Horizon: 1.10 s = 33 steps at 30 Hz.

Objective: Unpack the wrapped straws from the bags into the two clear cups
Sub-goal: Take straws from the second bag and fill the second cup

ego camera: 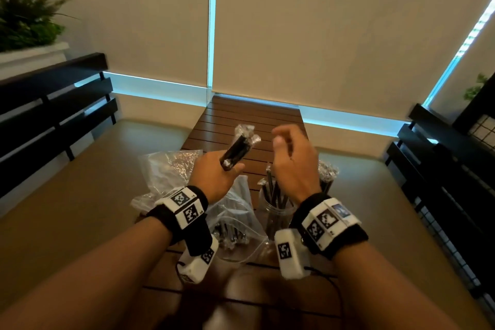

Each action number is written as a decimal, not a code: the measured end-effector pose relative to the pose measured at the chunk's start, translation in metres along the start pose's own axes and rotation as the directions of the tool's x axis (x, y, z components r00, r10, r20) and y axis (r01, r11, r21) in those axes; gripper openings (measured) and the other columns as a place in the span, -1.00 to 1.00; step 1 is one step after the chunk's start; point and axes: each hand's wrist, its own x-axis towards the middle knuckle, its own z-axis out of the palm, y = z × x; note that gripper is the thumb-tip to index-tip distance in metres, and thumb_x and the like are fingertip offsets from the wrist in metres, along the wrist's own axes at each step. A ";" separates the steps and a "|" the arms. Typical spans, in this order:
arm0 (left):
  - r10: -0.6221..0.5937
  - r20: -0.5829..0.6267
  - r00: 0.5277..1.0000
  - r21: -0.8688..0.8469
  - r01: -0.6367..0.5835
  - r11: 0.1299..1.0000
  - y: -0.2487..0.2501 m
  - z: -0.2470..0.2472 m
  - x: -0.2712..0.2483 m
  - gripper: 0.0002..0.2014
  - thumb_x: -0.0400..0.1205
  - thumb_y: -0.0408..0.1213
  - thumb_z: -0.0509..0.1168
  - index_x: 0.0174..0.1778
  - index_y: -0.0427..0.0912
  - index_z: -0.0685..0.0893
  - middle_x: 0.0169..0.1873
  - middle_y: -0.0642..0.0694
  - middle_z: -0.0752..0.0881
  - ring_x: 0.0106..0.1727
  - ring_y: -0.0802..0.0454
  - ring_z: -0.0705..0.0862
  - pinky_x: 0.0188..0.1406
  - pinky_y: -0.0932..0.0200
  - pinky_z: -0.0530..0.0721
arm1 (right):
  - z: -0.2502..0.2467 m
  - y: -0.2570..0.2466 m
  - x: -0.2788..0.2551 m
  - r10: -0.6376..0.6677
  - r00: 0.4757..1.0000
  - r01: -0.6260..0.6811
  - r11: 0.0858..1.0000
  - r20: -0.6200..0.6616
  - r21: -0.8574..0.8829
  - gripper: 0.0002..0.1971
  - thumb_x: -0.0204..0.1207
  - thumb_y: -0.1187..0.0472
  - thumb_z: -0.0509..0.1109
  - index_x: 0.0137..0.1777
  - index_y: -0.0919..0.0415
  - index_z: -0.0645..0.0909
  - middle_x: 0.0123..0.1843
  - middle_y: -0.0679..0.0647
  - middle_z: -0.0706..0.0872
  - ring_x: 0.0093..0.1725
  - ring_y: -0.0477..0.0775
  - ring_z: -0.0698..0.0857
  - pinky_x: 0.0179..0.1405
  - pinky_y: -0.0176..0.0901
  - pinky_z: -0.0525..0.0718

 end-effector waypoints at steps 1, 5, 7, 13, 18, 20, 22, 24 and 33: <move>0.005 0.036 0.999 0.050 -0.007 0.999 -0.004 0.002 -0.001 -0.63 0.59 -0.11 0.41 -0.49 0.04 0.43 -0.52 0.09 0.52 -0.47 0.16 0.48 -0.46 0.21 0.37 | -0.002 -0.011 0.008 -0.040 0.999 0.042 0.998 -0.034 0.052 -0.86 0.67 0.14 0.20 0.11 0.02 0.57 -0.05 -0.14 0.66 -0.08 -0.23 0.64 -0.11 -0.31 0.60; 0.106 0.101 0.989 0.114 -0.118 0.987 0.011 0.011 0.000 -0.77 0.57 -0.24 0.37 -0.41 -0.06 0.56 -0.49 0.03 0.62 -0.38 -0.02 0.62 -0.43 0.16 0.52 | 0.010 -0.033 0.018 -0.144 0.958 0.151 0.989 0.250 -0.007 -0.72 0.73 -0.03 0.11 0.02 0.08 0.59 -0.15 -0.09 0.63 -0.17 -0.16 0.59 -0.20 -0.28 0.51; 0.126 0.117 0.985 0.167 -0.144 0.975 0.023 0.011 0.001 -0.74 0.60 -0.34 0.28 -0.43 -0.11 0.51 -0.56 0.06 0.52 -0.45 -0.01 0.60 -0.55 0.32 0.37 | 0.020 -0.028 0.013 -0.154 0.941 0.200 0.972 0.301 -0.127 -0.65 0.69 -0.08 0.17 -0.23 0.08 0.58 -0.32 -0.11 0.59 -0.29 -0.14 0.56 -0.27 -0.21 0.45; 0.220 0.146 0.964 0.131 -0.240 0.962 0.020 0.013 0.002 -0.88 0.57 -0.29 0.38 -0.29 -0.11 0.65 -0.51 0.05 0.63 -0.47 0.17 0.58 -0.55 0.43 0.33 | 0.014 -0.008 0.009 -0.078 0.977 0.119 0.971 0.198 -0.206 -0.70 0.50 -0.06 0.45 -0.37 0.07 0.60 -0.44 -0.14 0.63 -0.39 -0.18 0.60 -0.38 -0.43 0.51; 0.204 0.188 0.961 0.136 -0.231 0.963 0.011 0.017 0.010 -0.77 0.47 0.00 0.51 -0.16 -0.02 0.64 -0.36 0.13 0.67 -0.32 0.19 0.62 -0.29 0.21 0.62 | 0.006 0.004 0.014 -0.033 0.998 0.038 0.994 0.048 -0.102 -0.73 0.45 0.20 0.46 -0.44 0.21 0.54 -0.52 -0.04 0.56 -0.49 -0.12 0.47 -0.44 -0.29 0.49; 0.141 0.205 0.969 0.220 -0.186 0.958 0.006 0.016 0.015 -0.75 0.48 0.09 0.46 -0.19 0.01 0.64 -0.38 0.09 0.68 -0.34 0.11 0.63 -0.30 0.12 0.65 | 0.002 0.007 0.017 0.007 1.000 -0.004 0.996 0.030 -0.092 -0.72 0.48 0.14 0.47 -0.42 0.18 0.56 -0.50 -0.02 0.59 -0.48 -0.15 0.48 -0.43 -0.26 0.51; 0.110 0.205 0.972 0.214 -0.155 0.965 0.005 0.016 0.017 -0.84 0.51 0.01 0.44 -0.19 0.02 0.70 -0.40 0.07 0.70 -0.35 0.09 0.65 -0.29 0.08 0.69 | -0.002 0.006 0.016 0.054 0.996 -0.055 0.998 0.071 0.011 -0.71 0.50 -0.01 0.48 -0.31 0.16 0.61 -0.42 -0.01 0.65 -0.46 -0.20 0.55 -0.43 -0.27 0.55; 0.100 0.178 0.979 0.154 -0.128 0.980 0.011 0.016 0.019 -0.89 0.53 -0.16 0.40 -0.30 -0.04 0.69 -0.45 0.02 0.70 -0.40 0.04 0.65 -0.33 0.09 0.67 | -0.004 0.002 0.013 0.145 0.974 -0.189 0.942 0.172 0.276 -0.65 0.44 -0.15 0.52 -0.09 0.12 0.60 -0.24 0.14 0.74 -0.43 -0.15 0.64 -0.44 -0.20 0.61; 0.148 0.237 0.960 0.027 -0.159 0.987 0.033 0.022 0.029 -0.71 0.48 -0.41 0.36 -0.48 0.03 0.55 -0.58 0.07 0.59 -0.52 0.19 0.58 -0.61 0.50 0.46 | 0.001 0.012 0.009 0.101 0.920 -0.229 0.923 0.379 0.309 -0.78 0.40 0.19 0.63 -0.06 0.20 0.66 -0.23 0.08 0.78 -0.30 0.04 0.79 -0.39 -0.13 0.73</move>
